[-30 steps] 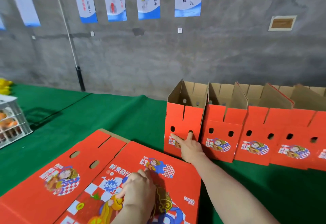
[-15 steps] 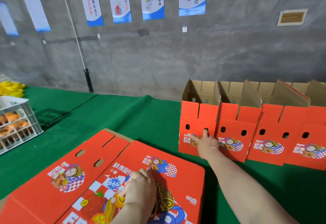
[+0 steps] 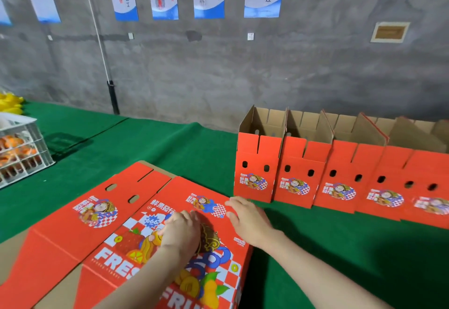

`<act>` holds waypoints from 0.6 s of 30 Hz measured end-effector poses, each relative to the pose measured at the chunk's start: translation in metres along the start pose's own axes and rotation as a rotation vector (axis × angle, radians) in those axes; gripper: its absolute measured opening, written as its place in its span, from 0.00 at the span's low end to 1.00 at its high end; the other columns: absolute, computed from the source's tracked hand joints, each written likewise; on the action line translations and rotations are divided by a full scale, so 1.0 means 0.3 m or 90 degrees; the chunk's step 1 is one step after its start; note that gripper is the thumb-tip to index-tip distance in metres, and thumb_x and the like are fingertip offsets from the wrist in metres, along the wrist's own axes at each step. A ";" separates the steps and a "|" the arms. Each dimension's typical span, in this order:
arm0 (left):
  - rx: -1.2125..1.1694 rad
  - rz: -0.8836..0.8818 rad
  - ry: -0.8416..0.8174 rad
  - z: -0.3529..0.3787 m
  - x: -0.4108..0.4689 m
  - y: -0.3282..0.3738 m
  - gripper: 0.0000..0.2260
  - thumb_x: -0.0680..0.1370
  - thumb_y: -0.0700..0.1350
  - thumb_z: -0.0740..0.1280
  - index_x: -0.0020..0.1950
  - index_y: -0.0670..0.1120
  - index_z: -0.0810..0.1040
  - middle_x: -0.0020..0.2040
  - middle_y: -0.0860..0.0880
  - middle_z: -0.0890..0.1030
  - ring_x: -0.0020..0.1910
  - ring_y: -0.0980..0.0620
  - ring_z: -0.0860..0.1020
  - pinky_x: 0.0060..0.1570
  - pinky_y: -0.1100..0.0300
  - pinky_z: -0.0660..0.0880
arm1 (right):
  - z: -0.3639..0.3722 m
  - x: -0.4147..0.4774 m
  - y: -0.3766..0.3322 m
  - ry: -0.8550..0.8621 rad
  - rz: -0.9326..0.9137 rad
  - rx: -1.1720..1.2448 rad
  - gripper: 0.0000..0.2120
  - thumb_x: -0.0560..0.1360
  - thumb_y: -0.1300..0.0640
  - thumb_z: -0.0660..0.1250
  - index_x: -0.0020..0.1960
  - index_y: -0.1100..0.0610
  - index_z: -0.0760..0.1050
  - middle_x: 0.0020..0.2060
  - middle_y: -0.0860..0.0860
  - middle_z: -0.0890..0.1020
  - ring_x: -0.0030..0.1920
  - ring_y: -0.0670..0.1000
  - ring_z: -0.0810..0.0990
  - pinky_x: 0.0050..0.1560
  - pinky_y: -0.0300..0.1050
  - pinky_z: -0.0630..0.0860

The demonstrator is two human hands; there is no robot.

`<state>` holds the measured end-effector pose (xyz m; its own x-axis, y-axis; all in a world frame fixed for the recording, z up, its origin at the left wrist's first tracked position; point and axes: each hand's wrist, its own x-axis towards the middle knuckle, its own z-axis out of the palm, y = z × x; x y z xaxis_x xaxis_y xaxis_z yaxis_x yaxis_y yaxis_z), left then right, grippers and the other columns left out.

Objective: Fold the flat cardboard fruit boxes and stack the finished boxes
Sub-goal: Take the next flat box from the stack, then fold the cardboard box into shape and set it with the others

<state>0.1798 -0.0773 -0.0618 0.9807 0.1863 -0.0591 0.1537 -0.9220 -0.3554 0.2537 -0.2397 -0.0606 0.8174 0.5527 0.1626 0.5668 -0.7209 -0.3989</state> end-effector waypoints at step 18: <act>-0.280 0.000 -0.046 0.070 -0.516 0.034 0.32 0.80 0.62 0.48 0.79 0.48 0.45 0.79 0.44 0.41 0.77 0.45 0.41 0.73 0.44 0.45 | 0.077 -0.613 -0.182 0.034 0.474 0.456 0.30 0.79 0.43 0.60 0.74 0.60 0.60 0.69 0.57 0.72 0.67 0.53 0.73 0.66 0.48 0.69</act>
<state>0.0271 -0.1083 -0.0758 0.9722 0.1946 -0.1301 0.2053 -0.9758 0.0745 0.0701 -0.2921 -0.0896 0.9492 0.0375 -0.3124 -0.2641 -0.4448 -0.8558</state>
